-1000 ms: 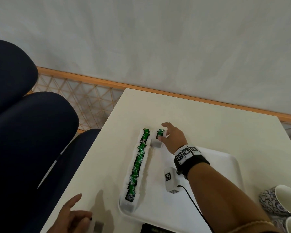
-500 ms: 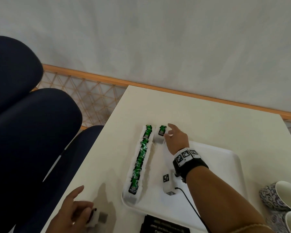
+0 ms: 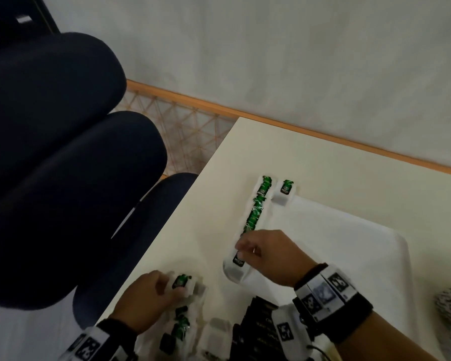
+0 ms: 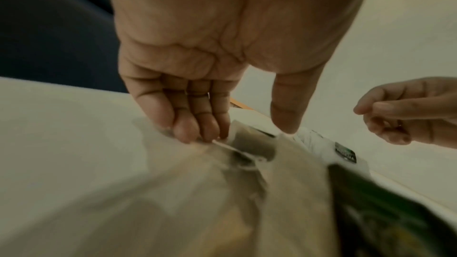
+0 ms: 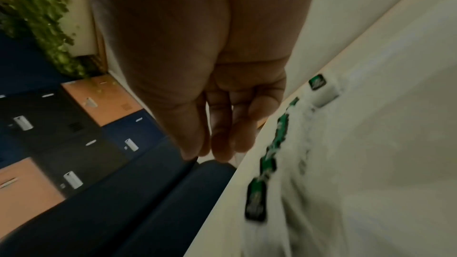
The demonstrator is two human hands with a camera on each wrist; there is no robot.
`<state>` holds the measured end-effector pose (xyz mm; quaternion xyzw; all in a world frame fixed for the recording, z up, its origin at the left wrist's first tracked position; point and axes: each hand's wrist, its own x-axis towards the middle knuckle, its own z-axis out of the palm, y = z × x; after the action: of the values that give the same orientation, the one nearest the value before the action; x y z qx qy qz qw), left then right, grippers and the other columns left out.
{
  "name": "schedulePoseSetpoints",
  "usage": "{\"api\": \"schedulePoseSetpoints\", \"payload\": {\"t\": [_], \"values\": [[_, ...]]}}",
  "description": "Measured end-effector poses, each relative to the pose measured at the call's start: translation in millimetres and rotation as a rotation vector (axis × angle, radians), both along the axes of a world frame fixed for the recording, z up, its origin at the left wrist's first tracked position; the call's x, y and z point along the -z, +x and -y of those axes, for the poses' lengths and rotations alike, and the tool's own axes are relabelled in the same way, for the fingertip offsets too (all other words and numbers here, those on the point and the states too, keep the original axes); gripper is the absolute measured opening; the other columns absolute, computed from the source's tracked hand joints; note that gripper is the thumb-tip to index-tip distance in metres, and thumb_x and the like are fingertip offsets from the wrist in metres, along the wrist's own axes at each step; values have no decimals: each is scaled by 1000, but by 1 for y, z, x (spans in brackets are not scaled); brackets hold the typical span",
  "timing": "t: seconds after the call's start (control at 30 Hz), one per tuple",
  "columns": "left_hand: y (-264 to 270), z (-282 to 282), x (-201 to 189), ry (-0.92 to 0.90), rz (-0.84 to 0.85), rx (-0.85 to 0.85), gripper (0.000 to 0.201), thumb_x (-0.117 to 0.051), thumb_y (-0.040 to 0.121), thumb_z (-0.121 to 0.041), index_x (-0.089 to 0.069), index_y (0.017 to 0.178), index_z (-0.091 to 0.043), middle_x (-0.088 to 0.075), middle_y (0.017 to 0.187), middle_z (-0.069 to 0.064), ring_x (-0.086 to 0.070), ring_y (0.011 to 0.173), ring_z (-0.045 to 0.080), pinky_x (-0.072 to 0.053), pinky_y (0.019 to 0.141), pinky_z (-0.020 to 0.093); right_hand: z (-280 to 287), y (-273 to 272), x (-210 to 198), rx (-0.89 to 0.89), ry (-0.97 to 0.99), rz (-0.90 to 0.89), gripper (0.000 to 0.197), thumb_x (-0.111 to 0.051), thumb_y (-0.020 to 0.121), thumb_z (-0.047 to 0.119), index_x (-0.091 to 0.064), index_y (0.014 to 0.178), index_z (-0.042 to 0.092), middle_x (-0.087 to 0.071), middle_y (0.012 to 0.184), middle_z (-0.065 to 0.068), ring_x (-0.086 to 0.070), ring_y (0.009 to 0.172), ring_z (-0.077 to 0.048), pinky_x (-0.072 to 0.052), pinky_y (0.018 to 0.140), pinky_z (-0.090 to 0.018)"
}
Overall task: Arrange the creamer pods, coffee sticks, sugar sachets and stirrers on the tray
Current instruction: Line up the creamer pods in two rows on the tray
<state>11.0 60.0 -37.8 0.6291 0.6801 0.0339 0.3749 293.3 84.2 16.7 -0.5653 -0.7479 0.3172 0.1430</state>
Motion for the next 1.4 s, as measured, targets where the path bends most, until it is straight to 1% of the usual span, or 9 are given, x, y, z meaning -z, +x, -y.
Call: {"api": "schedulePoseSetpoints", "payload": {"t": [0.1,0.33,0.57,0.67,0.77,0.87,1.0,1.27,1.4], "values": [[6,0,0,69,-13,-14,31,-70,79,-44,-50,76,-20,-54,76,-4,-47,67,10,-38,62,24,13,-21,11,-103,-33,21,17,-59,91,32,-68,103,24,-70,92,5,-61,77,-5,-48,72,-21],[1,0,-6,173,141,-5,34,-69,83,-32,-44,62,-22,-48,64,-6,-43,59,7,-35,57,21,30,-57,23,-218,0,15,24,-59,91,33,-63,113,25,-66,102,5,-46,73,0,-42,75,-23],[0,6,-30,168,456,43,22,-71,84,-30,-57,67,-34,-61,72,-12,-57,72,3,-43,67,13,33,-81,19,-84,-39,-154,67,-68,83,43,-38,142,31,-48,135,9,-49,113,-9,-43,95,-26],[5,10,-45,76,633,-19,22,-67,80,-43,-56,70,-27,-62,73,-3,-59,73,9,-51,75,24,32,-84,17,34,5,-261,52,-72,80,35,-47,125,36,-56,116,14,-58,91,-4,-51,80,-26],[12,13,-55,-121,919,-199,17,-55,94,-17,-47,84,-6,-65,76,7,-65,75,22,-57,78,44,32,-84,6,108,43,-387,43,-75,77,28,-45,104,42,-55,101,15,-61,71,-8,-52,64,-22],[16,15,-65,-143,1027,-209,19,-62,89,-6,-43,93,-4,-69,79,9,-69,77,29,-59,72,43,35,-82,-7,109,108,-404,33,-74,78,22,-52,97,37,-55,94,14,-58,71,-7,-46,60,-13],[18,14,-71,-34,992,-159,29,-66,81,8,-48,102,-2,-70,81,16,-68,72,26,-56,62,34,39,-80,-20,125,161,-411,32,-75,78,19,-62,105,31,-58,97,12,-59,75,-6,-46,62,-10],[23,16,-77,134,868,-79,24,-64,85,5,-62,103,-11,-73,87,16,-71,80,32,-57,72,42,45,-71,-27,42,426,-244,21,-68,82,35,-65,103,31,-49,108,13,-53,90,3,-43,77,-6],[25,20,-83,139,926,-64,24,-73,77,-12,-66,100,-13,-72,86,20,-69,82,40,-57,76,47,49,-67,-30,33,560,-154,25,-60,86,43,-71,104,30,-56,110,8,-53,86,-4,-51,74,-24]]}}
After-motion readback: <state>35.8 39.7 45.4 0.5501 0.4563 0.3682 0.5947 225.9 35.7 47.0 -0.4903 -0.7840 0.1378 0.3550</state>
